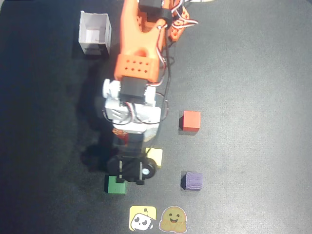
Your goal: Put the orange cube on top of the yellow cube.
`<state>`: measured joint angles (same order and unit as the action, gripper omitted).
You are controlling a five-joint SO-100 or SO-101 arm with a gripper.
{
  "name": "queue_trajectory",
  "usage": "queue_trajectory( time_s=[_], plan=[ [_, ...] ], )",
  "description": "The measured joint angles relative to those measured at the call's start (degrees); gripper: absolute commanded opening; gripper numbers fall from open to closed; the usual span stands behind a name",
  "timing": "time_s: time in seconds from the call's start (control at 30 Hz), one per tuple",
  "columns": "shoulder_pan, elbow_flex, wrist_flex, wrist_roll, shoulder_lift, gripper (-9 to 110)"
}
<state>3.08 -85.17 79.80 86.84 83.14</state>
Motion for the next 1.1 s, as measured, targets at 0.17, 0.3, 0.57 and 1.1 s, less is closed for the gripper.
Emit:
queue_trajectory(
  time_s=[0.17, 0.3, 0.57, 1.1],
  plan=[
    [-2.7, 0.0, -1.1, 0.9, 0.0, 4],
    [-4.0, 0.0, -2.0, 1.8, 0.0, 4],
    [-5.4, 0.0, -3.0, 1.8, -0.7, 4],
    [-5.7, 4.6, -3.8, 1.9, -6.8, 4]
  ],
)
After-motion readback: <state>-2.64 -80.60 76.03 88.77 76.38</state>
